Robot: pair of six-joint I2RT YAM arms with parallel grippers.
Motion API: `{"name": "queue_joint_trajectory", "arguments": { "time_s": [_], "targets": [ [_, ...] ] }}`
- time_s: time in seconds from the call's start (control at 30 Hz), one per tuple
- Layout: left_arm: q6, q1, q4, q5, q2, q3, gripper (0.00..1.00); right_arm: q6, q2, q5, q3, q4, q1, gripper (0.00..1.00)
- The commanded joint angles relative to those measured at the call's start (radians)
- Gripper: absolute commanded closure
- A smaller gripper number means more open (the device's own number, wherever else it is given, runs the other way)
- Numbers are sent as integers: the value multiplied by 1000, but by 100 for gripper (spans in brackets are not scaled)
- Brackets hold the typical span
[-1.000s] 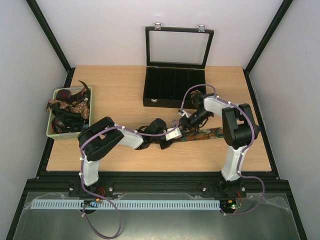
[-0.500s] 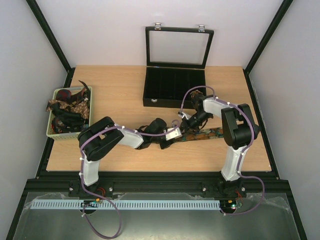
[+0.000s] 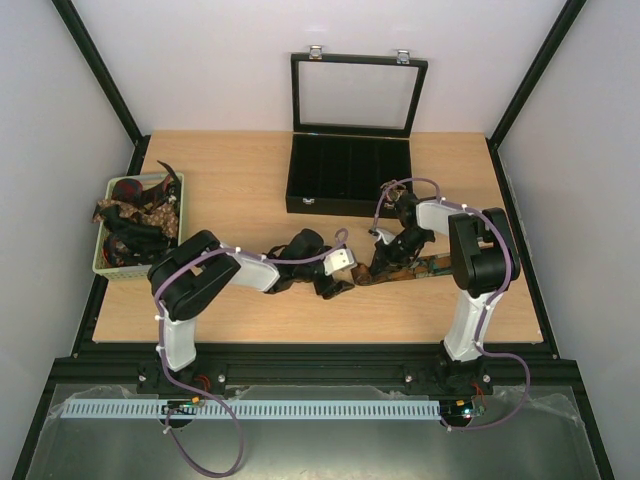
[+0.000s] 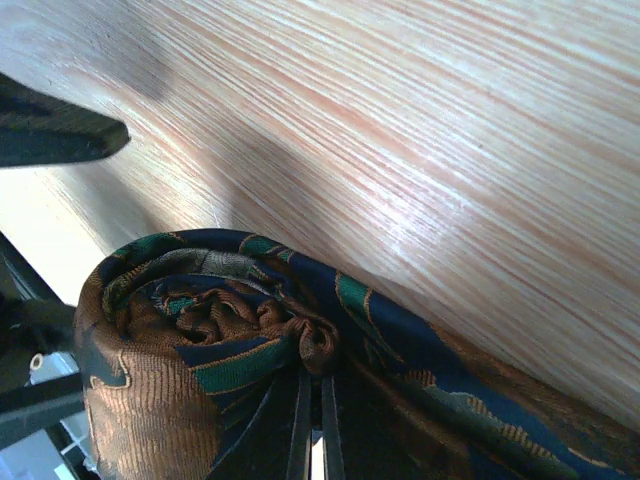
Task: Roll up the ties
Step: Roll the tie at the center of the board.
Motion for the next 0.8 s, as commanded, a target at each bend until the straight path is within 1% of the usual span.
{"name": "queue_joint_trajectory", "arguments": {
  "time_s": [0.0, 0.2, 0.5, 0.57, 0.67, 0.77],
  "targets": [
    [-56, -9, 78, 94, 16, -5, 22, -19, 30, 172, -58, 49, 6, 99],
    [-121, -30, 140, 90, 92, 38, 24, 16, 68, 167, -61, 99, 9, 99],
    [-184, -39, 166, 80, 180, 97, 32, 43, 73, 152, -71, 138, 18, 99],
    [-173, -49, 143, 62, 187, 107, 38, 55, 77, 143, -70, 138, 24, 99],
    [-154, -55, 122, 17, 181, 94, 52, 70, 76, 132, -70, 150, 37, 99],
    [-113, -56, 65, -70, 159, 67, 60, 93, 82, 114, -55, 160, 52, 99]
  ]
}}
